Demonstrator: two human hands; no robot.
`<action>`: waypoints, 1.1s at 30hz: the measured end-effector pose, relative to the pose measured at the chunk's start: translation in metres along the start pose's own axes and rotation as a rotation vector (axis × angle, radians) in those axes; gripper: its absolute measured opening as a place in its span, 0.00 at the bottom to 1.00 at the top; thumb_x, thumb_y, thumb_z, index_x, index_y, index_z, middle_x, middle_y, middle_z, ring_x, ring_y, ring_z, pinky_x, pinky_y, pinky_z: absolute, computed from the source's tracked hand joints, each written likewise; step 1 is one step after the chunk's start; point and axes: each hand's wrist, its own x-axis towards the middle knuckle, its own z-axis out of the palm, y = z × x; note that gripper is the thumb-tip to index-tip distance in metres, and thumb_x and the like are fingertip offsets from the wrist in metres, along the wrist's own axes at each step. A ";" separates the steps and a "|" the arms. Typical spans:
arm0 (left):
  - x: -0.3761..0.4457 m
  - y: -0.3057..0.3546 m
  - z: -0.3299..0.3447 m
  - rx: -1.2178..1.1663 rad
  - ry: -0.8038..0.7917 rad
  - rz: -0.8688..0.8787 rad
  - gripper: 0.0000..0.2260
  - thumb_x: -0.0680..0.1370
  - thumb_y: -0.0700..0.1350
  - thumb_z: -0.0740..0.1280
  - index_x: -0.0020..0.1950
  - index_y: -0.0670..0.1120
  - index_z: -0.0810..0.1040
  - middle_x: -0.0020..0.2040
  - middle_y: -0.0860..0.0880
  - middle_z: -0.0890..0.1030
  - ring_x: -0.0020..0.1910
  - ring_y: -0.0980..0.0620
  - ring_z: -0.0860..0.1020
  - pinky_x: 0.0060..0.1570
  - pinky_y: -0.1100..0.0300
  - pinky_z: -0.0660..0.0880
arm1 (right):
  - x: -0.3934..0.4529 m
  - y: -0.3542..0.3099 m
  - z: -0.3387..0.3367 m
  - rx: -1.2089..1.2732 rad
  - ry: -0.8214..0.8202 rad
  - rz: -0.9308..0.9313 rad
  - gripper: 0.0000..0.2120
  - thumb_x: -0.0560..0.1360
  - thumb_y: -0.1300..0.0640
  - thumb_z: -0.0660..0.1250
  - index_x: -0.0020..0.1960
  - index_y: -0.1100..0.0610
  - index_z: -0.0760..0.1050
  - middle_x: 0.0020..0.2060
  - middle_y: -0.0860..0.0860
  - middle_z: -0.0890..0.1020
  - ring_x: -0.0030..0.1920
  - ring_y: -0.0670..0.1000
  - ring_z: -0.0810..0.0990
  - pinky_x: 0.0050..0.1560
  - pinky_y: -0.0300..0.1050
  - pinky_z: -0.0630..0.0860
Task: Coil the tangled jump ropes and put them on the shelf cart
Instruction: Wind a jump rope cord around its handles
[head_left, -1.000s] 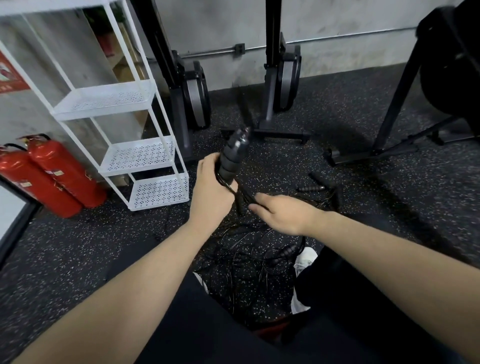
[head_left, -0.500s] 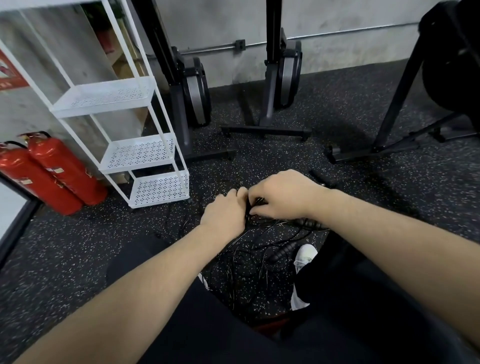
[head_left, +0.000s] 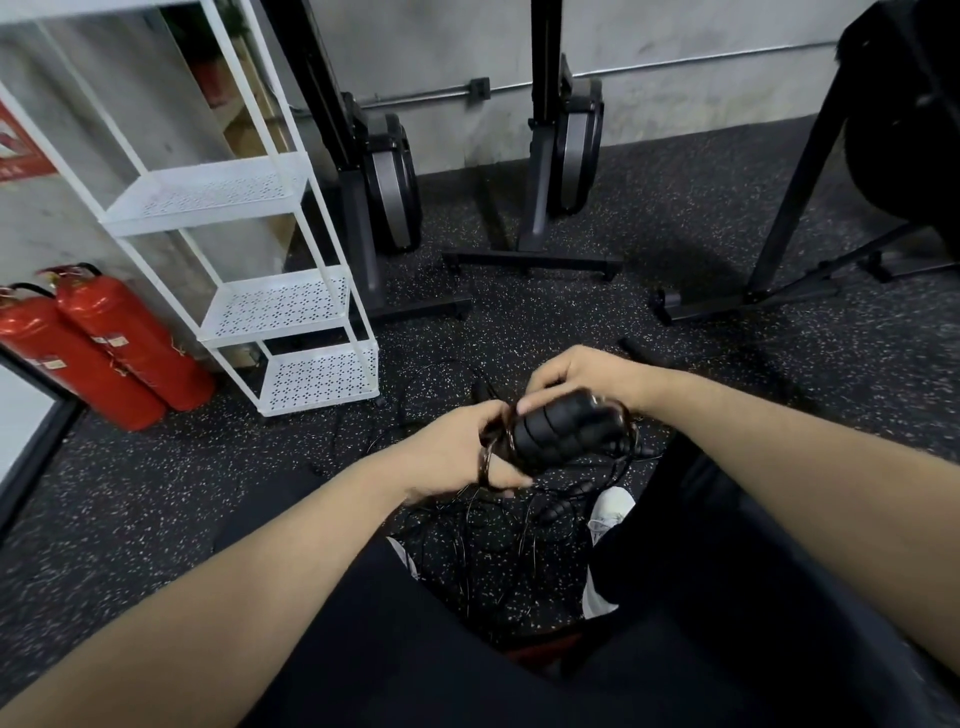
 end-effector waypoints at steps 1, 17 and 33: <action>-0.003 0.001 0.000 -0.179 -0.055 -0.012 0.21 0.74 0.34 0.76 0.65 0.42 0.76 0.58 0.42 0.84 0.53 0.44 0.85 0.53 0.49 0.83 | -0.002 0.003 0.000 0.101 0.024 -0.020 0.07 0.75 0.60 0.74 0.45 0.64 0.83 0.41 0.55 0.84 0.44 0.52 0.81 0.55 0.57 0.79; -0.017 0.005 0.009 -1.025 -0.002 -0.040 0.18 0.78 0.46 0.65 0.67 0.43 0.75 0.52 0.41 0.81 0.43 0.44 0.80 0.34 0.51 0.77 | 0.009 0.003 0.031 0.084 0.344 0.186 0.10 0.83 0.51 0.63 0.45 0.49 0.81 0.34 0.50 0.76 0.31 0.47 0.68 0.34 0.41 0.64; 0.011 -0.015 0.001 -0.391 0.760 -0.042 0.12 0.84 0.42 0.65 0.64 0.48 0.65 0.50 0.48 0.78 0.39 0.50 0.79 0.35 0.55 0.80 | -0.002 -0.025 0.064 -0.885 0.031 0.165 0.14 0.84 0.55 0.55 0.66 0.59 0.69 0.57 0.59 0.82 0.54 0.63 0.81 0.44 0.48 0.70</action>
